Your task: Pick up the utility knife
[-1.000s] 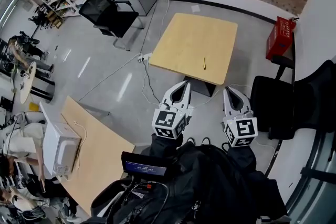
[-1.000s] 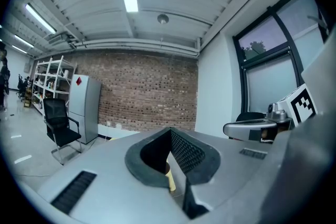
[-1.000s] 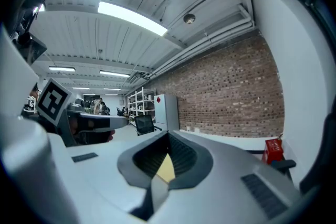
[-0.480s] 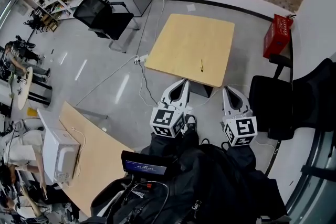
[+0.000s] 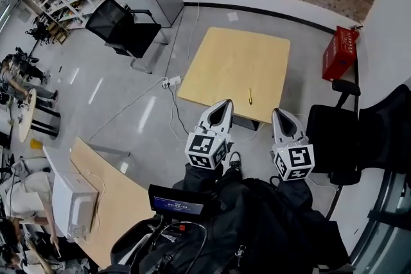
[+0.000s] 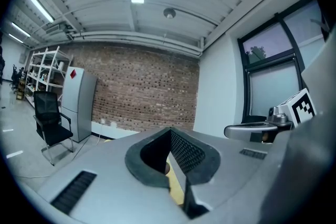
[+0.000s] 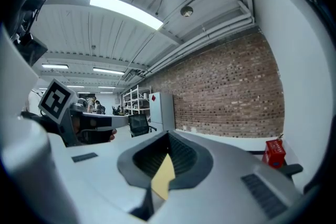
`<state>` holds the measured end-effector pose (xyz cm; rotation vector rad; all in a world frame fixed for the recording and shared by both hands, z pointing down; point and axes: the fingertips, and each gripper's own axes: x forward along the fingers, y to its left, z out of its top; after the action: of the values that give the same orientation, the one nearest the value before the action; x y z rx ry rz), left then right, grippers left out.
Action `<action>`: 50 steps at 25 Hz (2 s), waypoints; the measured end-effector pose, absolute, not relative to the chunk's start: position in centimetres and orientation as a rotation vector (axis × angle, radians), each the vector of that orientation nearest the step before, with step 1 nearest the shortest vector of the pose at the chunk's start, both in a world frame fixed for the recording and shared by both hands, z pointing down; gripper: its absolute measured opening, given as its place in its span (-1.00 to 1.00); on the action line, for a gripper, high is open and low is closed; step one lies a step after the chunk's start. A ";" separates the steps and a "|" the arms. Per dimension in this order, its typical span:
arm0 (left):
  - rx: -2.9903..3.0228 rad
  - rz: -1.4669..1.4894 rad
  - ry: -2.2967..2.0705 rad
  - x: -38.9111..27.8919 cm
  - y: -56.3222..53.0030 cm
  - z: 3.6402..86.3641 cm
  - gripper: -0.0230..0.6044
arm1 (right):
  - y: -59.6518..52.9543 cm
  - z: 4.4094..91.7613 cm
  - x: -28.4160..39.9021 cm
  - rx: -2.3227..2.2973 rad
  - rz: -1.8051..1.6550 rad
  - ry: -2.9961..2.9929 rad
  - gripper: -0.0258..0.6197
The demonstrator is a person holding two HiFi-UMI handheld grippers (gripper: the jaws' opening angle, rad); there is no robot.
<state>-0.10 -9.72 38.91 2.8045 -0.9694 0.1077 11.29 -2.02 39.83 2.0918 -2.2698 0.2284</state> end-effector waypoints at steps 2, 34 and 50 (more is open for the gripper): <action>2.803 0.116 -0.964 -0.1 -11.5 39.0 -0.93 | -3.8 39.8 11.3 2.095 0.228 -2.265 -0.91; 2.777 0.206 -0.816 0.9 -25.4 44.0 -0.93 | -17.3 42.2 9.5 2.048 0.314 -2.151 -0.91; 2.754 0.276 -0.930 3.9 -26.6 44.7 -0.93 | -19.5 42.2 11.6 1.943 0.332 -2.259 -0.91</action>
<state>3.95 -26.57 44.75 2.7540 -0.9297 0.2763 11.59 -19.55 42.23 1.9434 -2.2591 0.3321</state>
